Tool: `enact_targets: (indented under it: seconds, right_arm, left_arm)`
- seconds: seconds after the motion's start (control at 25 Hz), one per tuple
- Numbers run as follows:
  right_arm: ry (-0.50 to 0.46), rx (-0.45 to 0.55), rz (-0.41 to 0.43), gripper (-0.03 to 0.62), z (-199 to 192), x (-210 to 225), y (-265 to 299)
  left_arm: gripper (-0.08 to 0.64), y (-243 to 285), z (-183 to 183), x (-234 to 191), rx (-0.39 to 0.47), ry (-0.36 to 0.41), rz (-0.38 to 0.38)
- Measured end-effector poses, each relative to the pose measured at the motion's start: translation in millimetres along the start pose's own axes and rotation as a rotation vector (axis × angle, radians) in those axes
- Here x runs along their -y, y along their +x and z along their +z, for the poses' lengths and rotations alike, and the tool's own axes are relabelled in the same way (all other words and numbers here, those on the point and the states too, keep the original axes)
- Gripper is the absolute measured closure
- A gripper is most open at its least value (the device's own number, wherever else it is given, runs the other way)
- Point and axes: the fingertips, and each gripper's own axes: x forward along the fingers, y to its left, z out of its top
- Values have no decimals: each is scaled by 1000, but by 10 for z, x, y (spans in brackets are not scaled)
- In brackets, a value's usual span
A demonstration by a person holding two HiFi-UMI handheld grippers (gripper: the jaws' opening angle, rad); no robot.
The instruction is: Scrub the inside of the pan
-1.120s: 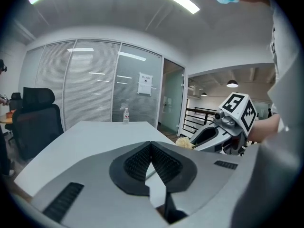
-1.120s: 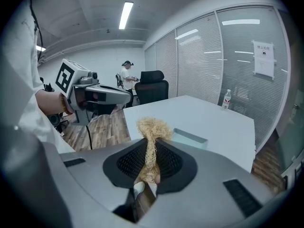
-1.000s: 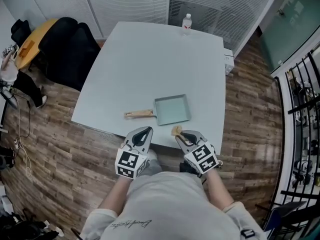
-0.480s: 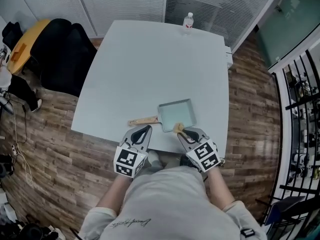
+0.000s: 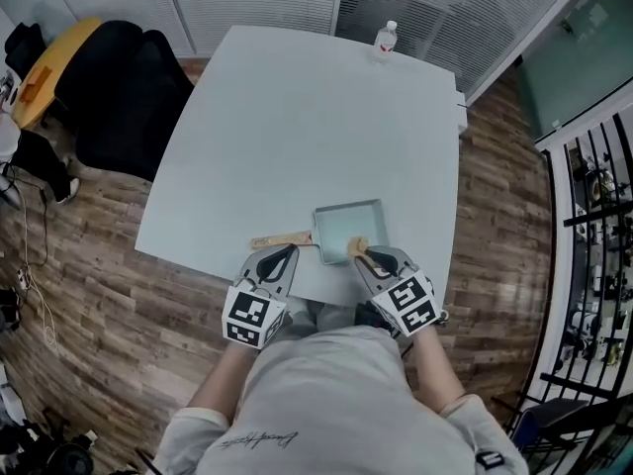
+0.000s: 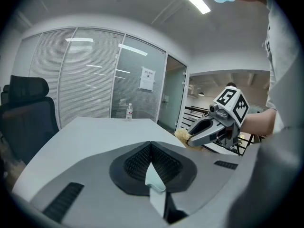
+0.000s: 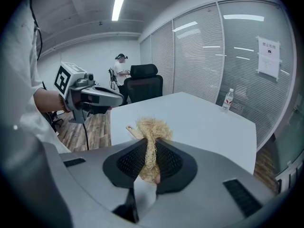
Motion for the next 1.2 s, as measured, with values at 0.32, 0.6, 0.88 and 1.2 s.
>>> enact_targets:
  seconds: [0.32, 0.6, 0.88, 1.2]
  right_arm:
    - [-24, -10, 13, 525, 56, 211, 84]
    - [-31, -52, 33, 525, 16, 344, 116]
    - [-38, -71, 53, 525, -70, 445, 213]
    - [-65, -100, 74, 525, -169, 517, 324]
  left_arm:
    - [548, 162, 10, -90, -19, -3, 19]
    - [548, 285, -121, -115, -62, -6, 13]
    - [548, 358, -214, -152, -108, 33, 22]
    - [548, 420, -376, -169, -163, 84, 16]
